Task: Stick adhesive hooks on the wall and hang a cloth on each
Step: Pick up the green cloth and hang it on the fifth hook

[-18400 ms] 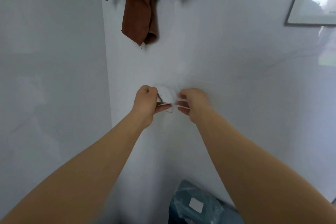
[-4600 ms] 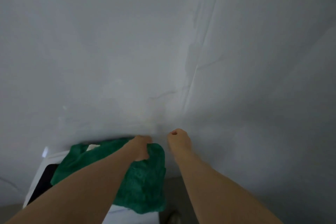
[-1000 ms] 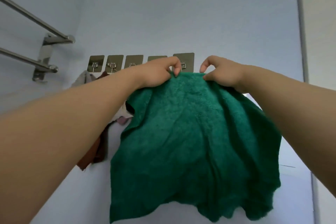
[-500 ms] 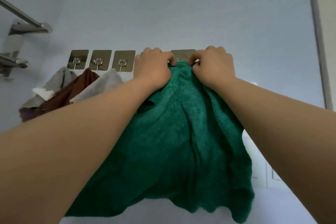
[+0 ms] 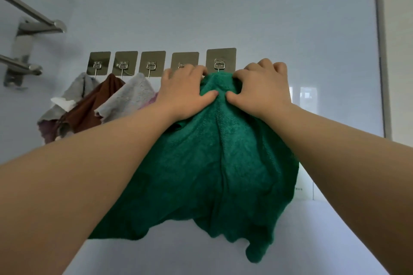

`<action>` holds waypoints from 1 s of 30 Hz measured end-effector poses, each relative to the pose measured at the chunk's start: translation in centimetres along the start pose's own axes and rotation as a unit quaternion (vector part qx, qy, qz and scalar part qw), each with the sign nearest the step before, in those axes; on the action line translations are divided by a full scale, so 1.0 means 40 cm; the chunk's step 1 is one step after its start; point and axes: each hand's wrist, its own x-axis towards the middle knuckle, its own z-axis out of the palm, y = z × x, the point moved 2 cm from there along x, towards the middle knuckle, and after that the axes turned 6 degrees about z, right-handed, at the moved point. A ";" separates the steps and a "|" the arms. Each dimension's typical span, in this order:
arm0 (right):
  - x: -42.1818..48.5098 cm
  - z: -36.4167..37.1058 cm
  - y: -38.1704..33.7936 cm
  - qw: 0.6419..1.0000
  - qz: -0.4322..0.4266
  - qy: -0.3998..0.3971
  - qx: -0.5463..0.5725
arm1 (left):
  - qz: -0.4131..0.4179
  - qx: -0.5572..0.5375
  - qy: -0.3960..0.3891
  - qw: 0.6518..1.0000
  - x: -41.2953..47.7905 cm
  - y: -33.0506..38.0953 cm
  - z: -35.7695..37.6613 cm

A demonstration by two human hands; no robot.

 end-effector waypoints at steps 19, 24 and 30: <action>-0.084 0.020 -0.014 0.995 0.048 -0.006 0.087 | -0.083 0.040 0.056 0.994 -0.097 0.015 -0.010; -0.051 -0.003 0.013 0.984 0.131 0.032 0.119 | -0.105 -0.155 0.147 0.971 -0.047 0.003 -0.056; -0.013 -0.037 0.024 0.789 0.243 -0.180 0.535 | -0.098 -0.274 0.161 0.943 0.019 0.029 -0.097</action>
